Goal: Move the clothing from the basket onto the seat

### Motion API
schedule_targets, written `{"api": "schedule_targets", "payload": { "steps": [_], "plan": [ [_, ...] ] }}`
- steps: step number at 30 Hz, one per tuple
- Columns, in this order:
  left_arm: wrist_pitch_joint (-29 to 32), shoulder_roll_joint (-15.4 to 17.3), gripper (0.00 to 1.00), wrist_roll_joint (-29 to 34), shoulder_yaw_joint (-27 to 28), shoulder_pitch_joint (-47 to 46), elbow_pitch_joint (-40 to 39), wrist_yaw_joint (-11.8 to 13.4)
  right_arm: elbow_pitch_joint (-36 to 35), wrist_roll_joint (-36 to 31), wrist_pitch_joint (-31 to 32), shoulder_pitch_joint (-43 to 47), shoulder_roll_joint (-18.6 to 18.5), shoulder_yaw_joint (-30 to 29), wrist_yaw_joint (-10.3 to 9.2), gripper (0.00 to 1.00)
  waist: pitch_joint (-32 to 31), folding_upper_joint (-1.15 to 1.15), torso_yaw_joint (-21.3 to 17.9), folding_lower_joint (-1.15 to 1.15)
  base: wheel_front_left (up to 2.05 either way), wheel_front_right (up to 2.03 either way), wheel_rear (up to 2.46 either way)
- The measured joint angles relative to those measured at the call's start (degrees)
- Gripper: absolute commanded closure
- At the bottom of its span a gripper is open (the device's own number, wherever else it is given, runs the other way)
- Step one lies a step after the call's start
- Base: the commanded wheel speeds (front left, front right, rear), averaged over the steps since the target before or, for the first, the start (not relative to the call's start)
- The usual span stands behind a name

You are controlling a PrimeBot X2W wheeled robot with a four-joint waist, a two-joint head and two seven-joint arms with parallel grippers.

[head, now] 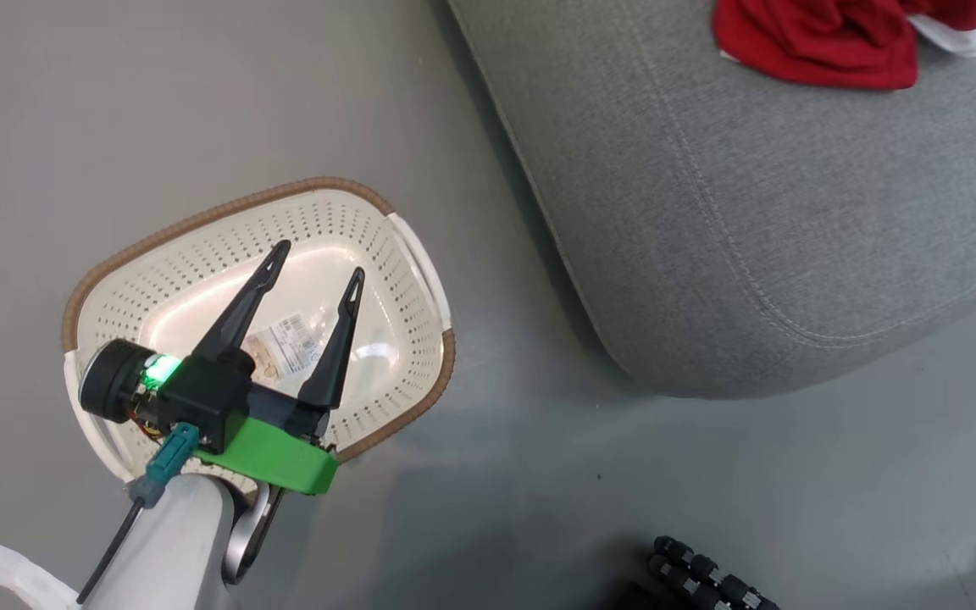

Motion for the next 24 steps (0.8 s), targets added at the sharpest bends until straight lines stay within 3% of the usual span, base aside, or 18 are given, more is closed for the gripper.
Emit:
{"api": "schedule_targets", "payload": {
  "steps": [12,24],
  "plan": [
    [0.00,-1.09,0.00,-1.46,-0.81,-2.60,-0.20,0.00,21.21,-6.42,0.00,-5.79,-2.56,-2.03,0.00,1.00,8.09,0.00,8.06,0.00,0.00,0.00,0.00],
    [0.01,-1.38,0.00,-1.48,-0.97,-2.86,0.83,-0.01,31.42,-9.43,-0.01,-4.20,-2.03,0.59,0.01,1.00,9.55,0.00,11.14,0.00,0.00,0.00,0.00]
  ]
}}
